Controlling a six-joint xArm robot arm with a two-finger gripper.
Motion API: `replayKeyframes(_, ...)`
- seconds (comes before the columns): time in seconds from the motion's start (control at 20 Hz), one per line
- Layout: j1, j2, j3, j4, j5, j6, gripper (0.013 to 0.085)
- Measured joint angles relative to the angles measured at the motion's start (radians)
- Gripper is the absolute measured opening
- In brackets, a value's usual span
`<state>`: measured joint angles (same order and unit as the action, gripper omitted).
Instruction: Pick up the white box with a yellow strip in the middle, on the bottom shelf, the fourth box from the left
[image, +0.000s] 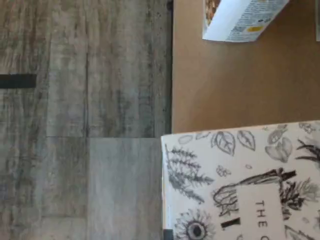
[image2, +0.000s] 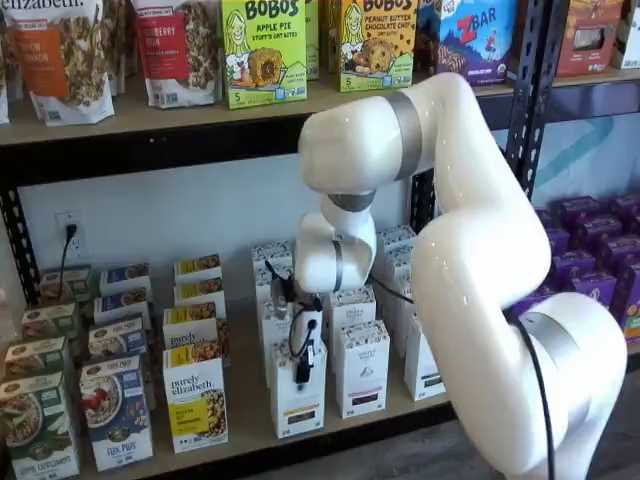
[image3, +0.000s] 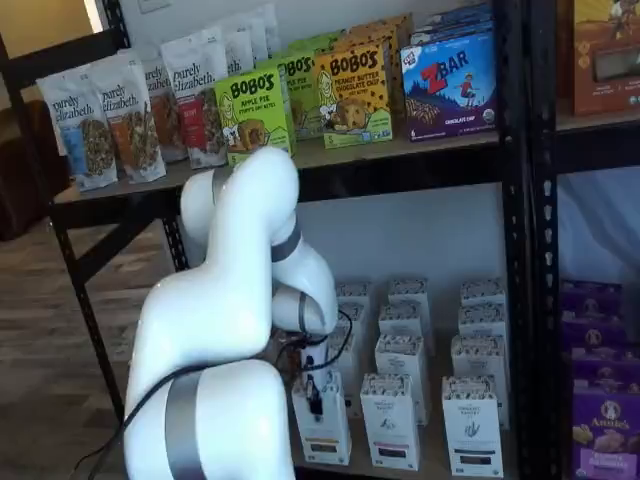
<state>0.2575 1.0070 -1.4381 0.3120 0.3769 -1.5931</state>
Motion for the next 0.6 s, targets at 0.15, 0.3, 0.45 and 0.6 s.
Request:
replayKeyframes(0.15,0.008,-0.040,0.052,0.022,0.011,-0.014,0.0490)
replayKeyframes(0.3,0.016,-0.069,0.090,0.038,0.012,-0.022,0.0490)
replayKeyframes(0.45,0.029,-0.111,0.149,0.058,-0.001,-0.029,0.0490)
replayKeyframes(0.6,0.043,-0.163,0.219,0.075,-0.017,-0.034,0.0490)
